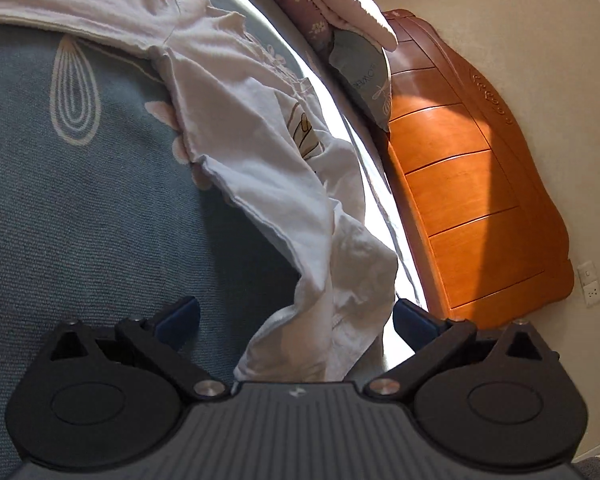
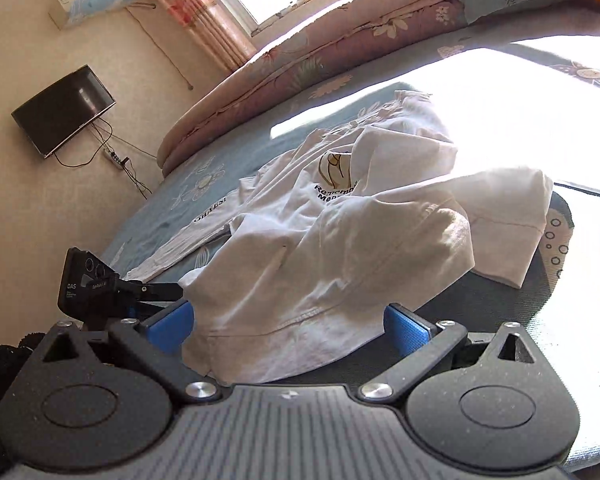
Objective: Fold clothes
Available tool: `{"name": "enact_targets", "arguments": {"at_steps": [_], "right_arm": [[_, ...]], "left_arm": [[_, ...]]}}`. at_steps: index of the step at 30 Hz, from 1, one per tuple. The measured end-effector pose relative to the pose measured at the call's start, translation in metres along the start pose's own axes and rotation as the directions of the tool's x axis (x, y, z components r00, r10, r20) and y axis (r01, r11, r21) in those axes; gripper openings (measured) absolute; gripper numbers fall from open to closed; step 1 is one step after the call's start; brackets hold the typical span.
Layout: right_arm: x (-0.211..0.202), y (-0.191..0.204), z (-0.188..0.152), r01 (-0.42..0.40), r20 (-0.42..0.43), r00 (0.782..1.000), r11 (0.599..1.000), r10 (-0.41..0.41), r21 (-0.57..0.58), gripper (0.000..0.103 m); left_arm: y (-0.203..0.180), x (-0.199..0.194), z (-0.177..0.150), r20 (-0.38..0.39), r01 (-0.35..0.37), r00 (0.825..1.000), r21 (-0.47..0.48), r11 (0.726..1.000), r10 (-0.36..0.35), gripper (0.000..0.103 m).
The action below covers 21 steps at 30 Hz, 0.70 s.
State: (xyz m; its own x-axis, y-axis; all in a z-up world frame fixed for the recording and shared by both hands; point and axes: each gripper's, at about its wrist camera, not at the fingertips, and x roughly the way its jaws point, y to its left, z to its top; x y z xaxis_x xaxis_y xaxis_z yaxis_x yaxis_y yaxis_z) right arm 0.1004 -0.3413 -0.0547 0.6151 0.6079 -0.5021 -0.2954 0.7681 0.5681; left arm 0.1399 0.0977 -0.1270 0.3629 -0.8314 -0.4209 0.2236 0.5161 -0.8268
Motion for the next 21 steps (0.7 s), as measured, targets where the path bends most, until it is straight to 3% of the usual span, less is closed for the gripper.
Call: {"name": "enact_targets", "arguments": {"at_steps": [2, 4, 7, 9, 11, 16, 19, 20, 21], "right_arm": [[0.000, -0.004, 0.000, 0.006, 0.004, 1.000, 1.000, -0.006, 0.017, 0.103], [0.002, -0.009, -0.001, 0.013, 0.004, 1.000, 0.999, -0.014, 0.036, 0.103], [0.005, -0.010, -0.002, 0.010, -0.002, 1.000, 0.999, -0.010, 0.046, 0.103], [0.008, -0.008, -0.003, 0.003, -0.006, 1.000, 0.999, -0.003, 0.037, 0.103], [0.011, -0.007, -0.003, 0.002, -0.017, 1.000, 0.999, -0.001, 0.033, 0.103], [0.021, -0.007, -0.003, 0.012, -0.038, 0.999, 0.999, -0.011, 0.034, 0.103], [0.020, -0.004, -0.003, 0.017, -0.034, 0.999, 1.000, -0.016, 0.023, 0.103], [0.019, -0.003, -0.004, 0.018, -0.033, 0.999, 1.000, -0.017, 0.017, 0.103], [0.017, -0.004, -0.004, 0.021, -0.033, 0.999, 1.000, -0.020, 0.014, 0.103]], "left_arm": [[0.003, -0.002, -0.003, 0.008, 0.033, 0.999, 0.002, 0.999, -0.033, 0.102], [-0.007, 0.001, -0.007, -0.044, -0.005, 0.999, 0.013, 1.000, 0.006, 0.102], [-0.020, 0.011, -0.024, -0.133, 0.040, 0.991, 0.064, 0.997, -0.031, 0.102], [-0.029, 0.014, -0.033, -0.134, 0.025, 0.991, 0.163, 0.986, -0.003, 0.102], [-0.029, 0.015, -0.029, -0.119, 0.030, 0.993, 0.164, 0.986, -0.010, 0.102], [-0.016, 0.017, -0.013, -0.046, 0.020, 0.999, 0.067, 0.998, -0.017, 0.085], [-0.013, 0.014, -0.019, -0.072, 0.063, 0.996, 0.036, 0.997, -0.061, 0.081], [-0.014, 0.014, -0.024, -0.091, 0.071, 0.994, 0.045, 0.996, -0.066, 0.074], [-0.013, 0.014, -0.028, -0.091, 0.052, 0.995, 0.058, 0.997, -0.046, 0.060]]}}
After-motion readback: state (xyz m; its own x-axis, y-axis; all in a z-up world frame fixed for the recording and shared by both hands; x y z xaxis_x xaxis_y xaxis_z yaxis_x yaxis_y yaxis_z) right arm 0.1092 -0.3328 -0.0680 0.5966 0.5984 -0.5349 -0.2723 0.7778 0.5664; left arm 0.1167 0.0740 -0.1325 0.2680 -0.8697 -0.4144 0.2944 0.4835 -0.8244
